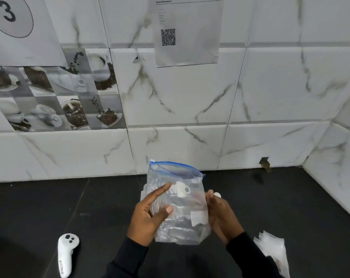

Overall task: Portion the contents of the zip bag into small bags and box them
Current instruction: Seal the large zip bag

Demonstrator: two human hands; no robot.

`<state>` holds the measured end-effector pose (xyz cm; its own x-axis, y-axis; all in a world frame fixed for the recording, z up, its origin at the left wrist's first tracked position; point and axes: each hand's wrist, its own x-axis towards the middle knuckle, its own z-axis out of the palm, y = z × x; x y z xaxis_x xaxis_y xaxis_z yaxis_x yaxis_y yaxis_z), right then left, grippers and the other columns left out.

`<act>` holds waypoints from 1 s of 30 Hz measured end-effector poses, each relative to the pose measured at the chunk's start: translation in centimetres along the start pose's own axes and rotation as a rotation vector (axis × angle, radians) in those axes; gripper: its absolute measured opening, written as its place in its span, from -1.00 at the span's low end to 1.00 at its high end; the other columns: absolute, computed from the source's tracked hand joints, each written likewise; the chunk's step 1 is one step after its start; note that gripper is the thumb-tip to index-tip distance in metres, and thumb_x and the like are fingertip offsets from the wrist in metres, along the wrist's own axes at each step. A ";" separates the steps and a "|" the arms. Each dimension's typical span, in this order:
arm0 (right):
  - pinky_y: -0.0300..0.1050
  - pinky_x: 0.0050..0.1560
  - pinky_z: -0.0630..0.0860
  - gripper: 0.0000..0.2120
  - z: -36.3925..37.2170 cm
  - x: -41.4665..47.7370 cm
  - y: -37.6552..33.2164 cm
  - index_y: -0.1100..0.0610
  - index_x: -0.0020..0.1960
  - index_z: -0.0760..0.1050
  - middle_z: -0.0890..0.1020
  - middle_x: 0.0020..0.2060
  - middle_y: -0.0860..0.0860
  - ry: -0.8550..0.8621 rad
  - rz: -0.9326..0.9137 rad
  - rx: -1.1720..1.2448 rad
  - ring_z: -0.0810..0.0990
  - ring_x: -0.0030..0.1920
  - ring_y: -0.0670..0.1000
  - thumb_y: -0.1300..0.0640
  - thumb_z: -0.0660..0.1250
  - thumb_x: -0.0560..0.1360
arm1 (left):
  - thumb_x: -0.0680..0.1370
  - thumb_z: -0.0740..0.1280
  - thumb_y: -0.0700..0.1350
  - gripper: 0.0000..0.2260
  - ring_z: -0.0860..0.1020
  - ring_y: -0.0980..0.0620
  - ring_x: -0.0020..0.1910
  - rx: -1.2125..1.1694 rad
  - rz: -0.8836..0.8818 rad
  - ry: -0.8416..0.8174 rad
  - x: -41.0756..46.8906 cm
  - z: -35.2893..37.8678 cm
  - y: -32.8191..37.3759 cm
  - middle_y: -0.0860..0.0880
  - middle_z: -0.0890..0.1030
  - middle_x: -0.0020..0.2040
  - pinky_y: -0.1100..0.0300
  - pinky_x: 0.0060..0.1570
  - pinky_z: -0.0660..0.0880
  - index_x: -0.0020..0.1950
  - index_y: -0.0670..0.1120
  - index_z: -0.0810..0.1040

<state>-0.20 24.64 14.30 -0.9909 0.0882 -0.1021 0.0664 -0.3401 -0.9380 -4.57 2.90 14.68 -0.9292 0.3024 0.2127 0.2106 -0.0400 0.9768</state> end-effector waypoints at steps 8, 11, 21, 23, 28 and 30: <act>-0.03 -0.24 0.59 -0.68 0.7 1.7 -1.3 0.34 -0.10 0.59 0.68 -0.27 0.18 0.278 -0.248 -0.205 0.62 -0.26 0.09 0.04 0.44 0.49 | 0.51 0.45 -0.25 -0.56 0.47 -0.07 0.40 -0.004 -0.020 -0.035 -0.2 0.6 -0.7 -0.02 0.56 0.37 -0.26 0.38 0.38 0.38 -0.04 0.53; 0.06 -0.10 0.64 -0.53 0.8 1.8 -1.7 0.11 0.28 0.46 0.73 -0.10 0.16 0.228 -0.222 -0.184 0.71 -0.10 0.17 0.03 0.48 0.43 | 0.49 0.46 -0.27 -0.54 0.50 -0.05 0.38 -0.014 -0.017 -0.001 0.4 0.2 -0.8 0.00 0.58 0.35 -0.23 0.35 0.42 0.36 -0.02 0.54; -0.06 0.12 0.62 -0.57 -0.6 2.0 -1.9 0.09 0.22 0.60 0.64 0.17 0.00 0.014 -0.302 -0.390 0.65 0.17 0.05 0.32 0.53 0.39 | 0.46 0.47 -0.35 -0.58 0.63 -0.06 0.17 -0.012 0.020 0.130 1.6 0.0 -0.6 -0.06 0.64 0.20 -0.09 0.14 0.60 0.26 -0.03 0.61; -0.08 0.19 0.58 -0.54 -0.8 2.2 -1.7 0.10 0.26 0.59 0.62 0.21 -0.02 -0.002 -0.303 -0.434 0.62 0.21 -0.01 0.33 0.52 0.40 | 0.47 0.47 -0.34 -0.59 0.63 -0.03 0.15 0.023 0.040 0.157 1.6 0.3 -0.5 -0.02 0.65 0.18 -0.04 0.12 0.60 0.26 -0.01 0.61; -0.34 0.16 0.54 -0.48 -1.3 2.5 -1.1 -0.07 0.33 0.50 0.61 0.16 -0.20 0.121 -0.275 -0.634 0.60 0.14 -0.25 0.29 0.47 0.45 | 0.45 0.49 -0.33 -0.58 0.62 0.08 -0.07 0.129 0.039 0.267 1.3 0.9 -1.3 0.08 0.62 -0.08 0.19 -0.01 0.58 0.20 0.07 0.64; -0.34 0.13 0.55 -0.53 -1.8 2.8 -0.7 -0.06 0.29 0.54 0.62 0.12 -0.21 0.154 -0.265 -0.710 0.61 0.11 -0.24 0.26 0.47 0.45 | 0.42 0.50 -0.33 -0.65 0.55 0.10 -0.22 0.229 0.068 0.295 1.3 0.9 -1.6 0.05 0.52 -0.22 0.26 -0.13 0.53 0.06 0.08 0.68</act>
<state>-2.86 26.82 14.07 -0.9600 0.2300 0.1598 -0.0600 0.3883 -0.9196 -5.82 4.19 13.40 -0.9512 0.0177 0.3080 0.3063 0.1740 0.9359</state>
